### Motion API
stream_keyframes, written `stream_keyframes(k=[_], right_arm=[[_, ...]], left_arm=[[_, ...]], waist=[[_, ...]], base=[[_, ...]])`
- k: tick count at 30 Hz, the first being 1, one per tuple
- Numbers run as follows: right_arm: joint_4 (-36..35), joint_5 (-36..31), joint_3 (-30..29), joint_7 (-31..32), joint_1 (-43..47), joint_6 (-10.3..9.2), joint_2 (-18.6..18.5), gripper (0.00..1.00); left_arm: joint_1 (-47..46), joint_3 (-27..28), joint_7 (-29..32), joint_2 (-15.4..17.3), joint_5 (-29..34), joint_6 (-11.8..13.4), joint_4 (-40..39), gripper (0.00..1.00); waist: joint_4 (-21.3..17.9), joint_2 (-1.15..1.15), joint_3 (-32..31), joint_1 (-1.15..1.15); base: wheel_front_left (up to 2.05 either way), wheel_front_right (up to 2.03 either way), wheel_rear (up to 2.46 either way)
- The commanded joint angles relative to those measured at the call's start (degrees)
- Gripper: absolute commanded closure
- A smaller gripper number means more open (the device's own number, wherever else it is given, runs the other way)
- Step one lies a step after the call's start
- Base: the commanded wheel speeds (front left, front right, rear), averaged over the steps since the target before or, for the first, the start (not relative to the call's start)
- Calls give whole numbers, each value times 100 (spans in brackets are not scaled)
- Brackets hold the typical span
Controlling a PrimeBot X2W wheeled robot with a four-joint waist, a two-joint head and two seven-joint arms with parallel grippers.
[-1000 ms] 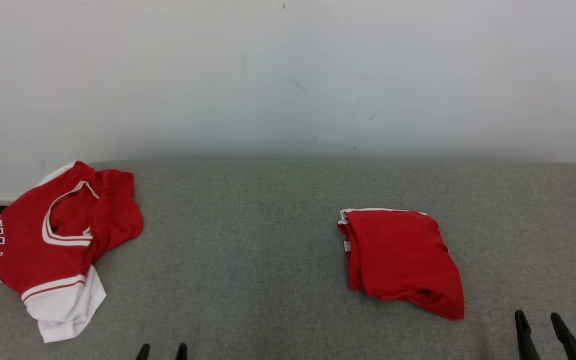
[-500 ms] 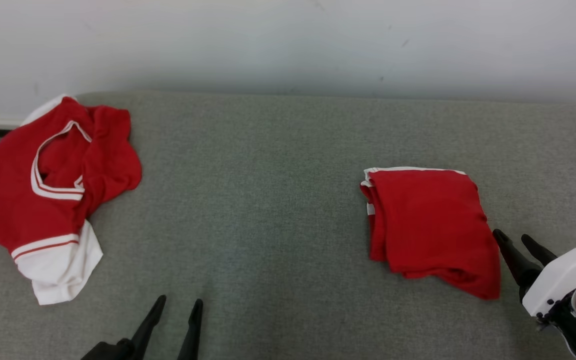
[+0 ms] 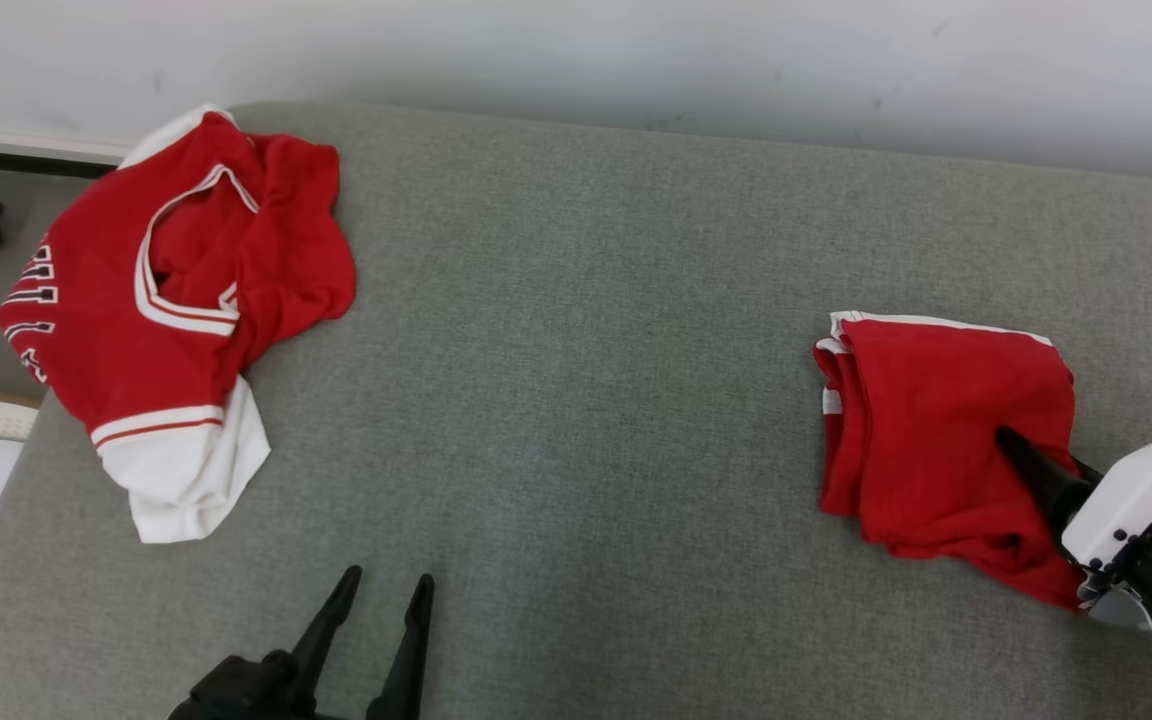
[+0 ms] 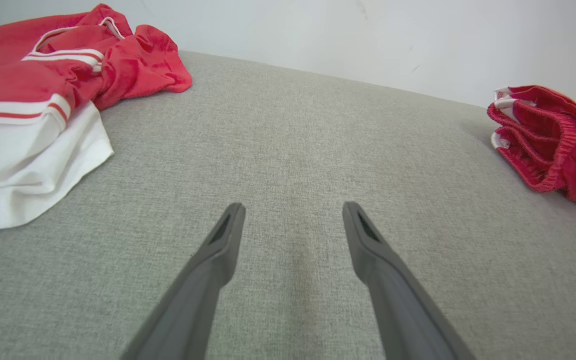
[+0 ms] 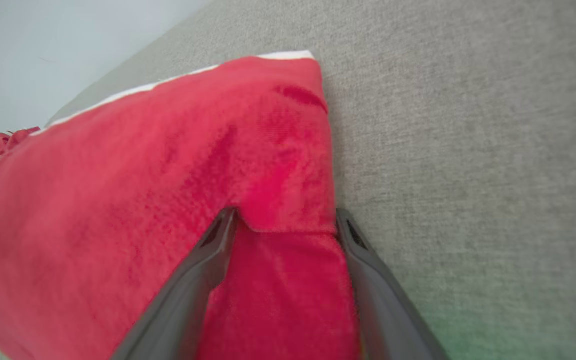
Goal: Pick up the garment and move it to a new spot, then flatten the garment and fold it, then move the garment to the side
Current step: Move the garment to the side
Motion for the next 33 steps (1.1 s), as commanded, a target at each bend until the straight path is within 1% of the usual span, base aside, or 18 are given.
stream_keyframes(k=[1, 2, 3, 6, 10, 15, 19, 23, 27, 33], right_arm=[[97, 52, 98, 70, 38, 0, 145, 52], [54, 92, 132, 33, 24, 0, 156, 80], [11, 154, 156, 23, 22, 0, 169, 100], [-159, 253, 260, -66, 20, 0, 83, 100], [-302, 278, 411, -229, 3, 0, -48, 100], [-375, 114, 593, -443, -57, 0, -276, 100], [-331, -237, 573, -663, -271, 0, -539, 100], [-191, -691, 333, -804, -505, 0, -896, 100], [-127, -1234, -42, -790, -806, 0, -1256, 100], [-65, -2080, -759, -449, -1175, -1, -1791, 100]], left_arm=[[-66, 7, -1, -8, -42, 10, 8, 0], [-76, 8, -1, -11, -46, 10, 10, 0], [-81, 13, -1, -20, -50, 10, 10, 0], [-79, 51, -1, -43, -48, 10, 0, 0], [-43, 89, -1, -51, -45, 10, -51, 0], [-51, 97, -1, -13, -25, 10, -135, 0], [-241, 8, -1, 63, -38, 10, -295, 0], [-545, -174, -1, 186, -86, 10, -474, 0], [-914, -362, -1, 302, -146, 10, -768, 0], [-1244, -611, 0, 419, -237, 10, -1161, 0]], waist=[[21, 0, 7, -1], [28, 0, 7, -1], [28, 0, 5, -1], [-16, 0, -14, -1], [-194, 0, -39, -1], [-552, 0, -1, -1], [-817, 0, 277, -1], [-891, 0, 624, -1], [-838, 0, 965, -1], [-627, 0, 1306, -1]], base=[[0, 0, 0], [0, 0, 0], [0, 0, 0], [0, 0, 0], [0, 0, 0], [0, 0, 0], [0, 0, 0], [0, 0, 0], [0, 0, 0], [0, 0, 0]])
